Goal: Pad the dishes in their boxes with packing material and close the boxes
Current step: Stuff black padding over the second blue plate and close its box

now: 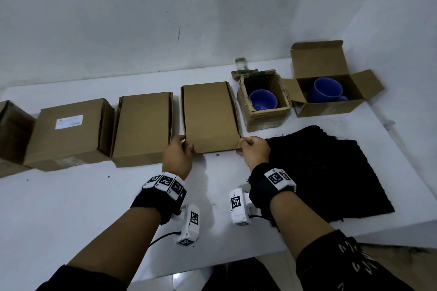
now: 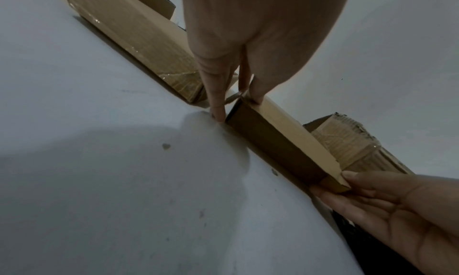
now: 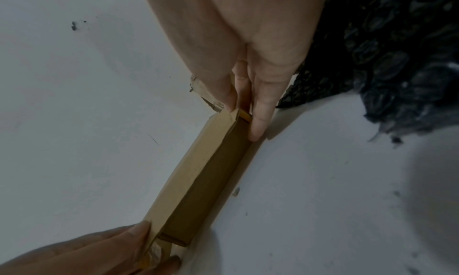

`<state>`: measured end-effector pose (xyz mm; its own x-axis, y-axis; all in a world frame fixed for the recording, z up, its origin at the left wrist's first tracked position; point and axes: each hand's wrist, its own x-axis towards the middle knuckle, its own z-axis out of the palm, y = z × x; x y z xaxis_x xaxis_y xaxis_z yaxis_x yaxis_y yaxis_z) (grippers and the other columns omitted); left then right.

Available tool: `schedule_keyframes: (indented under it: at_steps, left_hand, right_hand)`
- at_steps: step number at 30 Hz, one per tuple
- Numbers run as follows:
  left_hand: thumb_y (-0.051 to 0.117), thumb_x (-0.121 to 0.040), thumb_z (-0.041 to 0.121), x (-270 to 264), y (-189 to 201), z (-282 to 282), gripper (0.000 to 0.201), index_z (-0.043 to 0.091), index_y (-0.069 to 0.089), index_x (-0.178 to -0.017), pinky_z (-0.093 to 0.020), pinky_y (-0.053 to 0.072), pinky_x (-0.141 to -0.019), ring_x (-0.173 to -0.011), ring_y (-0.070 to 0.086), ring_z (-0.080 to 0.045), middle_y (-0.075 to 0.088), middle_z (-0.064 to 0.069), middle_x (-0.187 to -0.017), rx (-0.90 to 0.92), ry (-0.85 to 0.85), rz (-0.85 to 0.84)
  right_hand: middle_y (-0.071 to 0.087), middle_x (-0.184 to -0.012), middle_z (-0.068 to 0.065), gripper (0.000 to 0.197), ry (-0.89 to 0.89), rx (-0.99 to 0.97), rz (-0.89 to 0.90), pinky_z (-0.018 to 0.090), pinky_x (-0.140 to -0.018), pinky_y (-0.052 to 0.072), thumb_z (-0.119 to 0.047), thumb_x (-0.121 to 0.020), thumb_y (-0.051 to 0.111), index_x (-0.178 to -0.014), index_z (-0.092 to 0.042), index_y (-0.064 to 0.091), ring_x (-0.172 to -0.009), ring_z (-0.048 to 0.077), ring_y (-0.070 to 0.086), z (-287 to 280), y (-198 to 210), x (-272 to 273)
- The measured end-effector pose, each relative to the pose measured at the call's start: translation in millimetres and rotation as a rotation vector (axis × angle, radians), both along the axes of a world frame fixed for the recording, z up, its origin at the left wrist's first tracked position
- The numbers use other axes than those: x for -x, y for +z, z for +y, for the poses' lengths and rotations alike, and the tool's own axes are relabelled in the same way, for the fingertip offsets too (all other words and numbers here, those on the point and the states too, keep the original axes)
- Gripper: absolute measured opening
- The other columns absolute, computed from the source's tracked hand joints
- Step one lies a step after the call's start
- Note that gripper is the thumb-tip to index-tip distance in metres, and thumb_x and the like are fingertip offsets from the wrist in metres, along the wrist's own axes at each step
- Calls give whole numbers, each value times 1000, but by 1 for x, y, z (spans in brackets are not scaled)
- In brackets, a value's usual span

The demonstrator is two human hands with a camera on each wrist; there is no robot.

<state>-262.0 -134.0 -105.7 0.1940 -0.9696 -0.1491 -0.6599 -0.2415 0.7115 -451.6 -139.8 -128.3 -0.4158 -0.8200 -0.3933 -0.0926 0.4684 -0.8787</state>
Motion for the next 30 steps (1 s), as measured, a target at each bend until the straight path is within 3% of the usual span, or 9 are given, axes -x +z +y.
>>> schedule_keyframes:
  at_steps: [4, 7, 10, 15, 24, 30]
  left_hand:
    - [55, -93, 18, -4, -10, -2, 34, 1, 54, -123, -43, 51, -92, -101, 64, -32, 65, -18, -114, -46, 47, 121]
    - [53, -94, 19, -6, -12, 0, 31, 2, 59, -119, -44, 52, -89, -98, 65, -31, 68, -18, -108, -36, 81, 184]
    - [54, -93, 16, -7, -8, 2, 28, 2, 60, -117, -43, 52, -92, -97, 66, -29, 68, -18, -107, -19, 125, 259]
    - [56, -92, 13, -8, -4, 5, 30, 7, 61, -121, -41, 53, -90, -94, 67, -27, 70, -17, -104, 31, 119, 325]
    - [60, -90, 24, -9, -6, 7, 25, 5, 72, -101, -38, 53, -87, -89, 68, -26, 73, -13, -93, -30, 183, 345]
    - [59, -91, 25, -8, -7, 7, 29, 1, 74, -87, -37, 53, -80, -83, 67, -31, 72, -18, -82, -35, 208, 359]
  right_hand:
    - [64, -84, 8, 8, 30, 65, 75, 49, -85, 54, -8, -91, 55, -97, -10, 59, -89, 32, 65, 3, 2, -1]
    - [65, -101, 16, 36, 195, 85, 292, 40, -90, 52, -5, -93, 49, -128, -15, 50, -97, 32, 63, 2, 11, 1]
    - [58, -123, 18, 54, 413, 194, 501, 31, -97, 44, 4, -92, 43, -142, -14, 40, -112, 30, 56, -1, 19, 7]
    - [57, -129, 20, 52, 628, 143, 645, 27, -97, 39, 3, -91, 43, -142, -11, 41, -115, 33, 53, -16, 19, 15]
    - [55, -132, 19, 53, 706, 71, 766, 30, -104, 37, 1, -92, 48, -142, -11, 39, -120, 32, 51, -23, 22, 14]
    - [58, -128, 19, 51, 709, 71, 783, 28, -100, 37, 2, -92, 48, -141, -11, 41, -118, 32, 52, -23, 24, 13]
